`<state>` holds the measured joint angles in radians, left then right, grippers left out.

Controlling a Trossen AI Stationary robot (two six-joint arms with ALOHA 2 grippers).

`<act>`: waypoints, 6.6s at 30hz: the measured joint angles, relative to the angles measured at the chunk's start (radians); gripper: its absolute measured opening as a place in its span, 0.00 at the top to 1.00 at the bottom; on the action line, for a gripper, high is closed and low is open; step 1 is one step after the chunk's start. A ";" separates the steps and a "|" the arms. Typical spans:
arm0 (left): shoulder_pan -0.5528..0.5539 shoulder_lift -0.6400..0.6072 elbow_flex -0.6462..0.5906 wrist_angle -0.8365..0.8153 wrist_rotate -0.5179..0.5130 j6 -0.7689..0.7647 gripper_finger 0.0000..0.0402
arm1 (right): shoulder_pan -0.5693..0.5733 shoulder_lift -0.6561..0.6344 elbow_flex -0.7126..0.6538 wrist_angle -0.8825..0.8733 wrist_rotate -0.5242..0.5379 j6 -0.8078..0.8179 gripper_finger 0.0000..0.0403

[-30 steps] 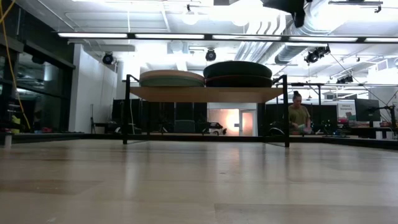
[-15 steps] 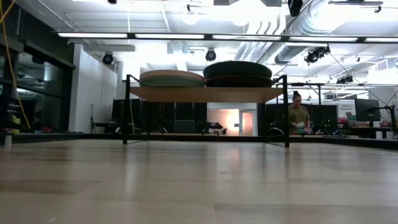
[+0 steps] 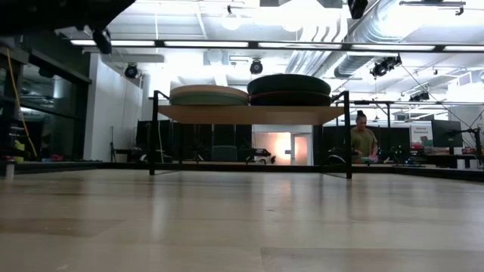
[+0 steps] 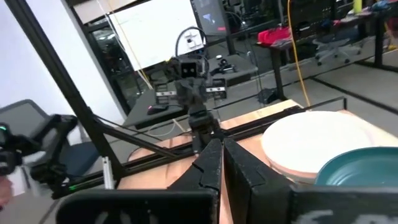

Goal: Place and stack plates onto a shelf
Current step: Return to Home Position

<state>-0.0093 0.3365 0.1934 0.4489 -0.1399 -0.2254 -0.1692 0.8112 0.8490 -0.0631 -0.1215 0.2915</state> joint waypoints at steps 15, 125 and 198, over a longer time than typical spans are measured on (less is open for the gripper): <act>0.000 -0.208 -0.182 -0.021 0.029 -0.100 1.00 | 0.000 -0.018 0.001 -0.020 -0.006 0.075 1.00; 0.000 -0.333 -0.180 -0.308 0.025 -0.139 1.00 | 0.359 -0.804 -0.840 0.082 0.121 -0.020 1.00; 0.003 -0.326 -0.181 -0.348 0.025 -0.139 1.00 | 0.359 -0.805 -0.840 0.082 0.121 -0.021 1.00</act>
<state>-0.0067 0.0101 0.0124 0.1005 -0.1150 -0.3641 0.1900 0.0063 0.0086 0.0189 -0.0002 0.2703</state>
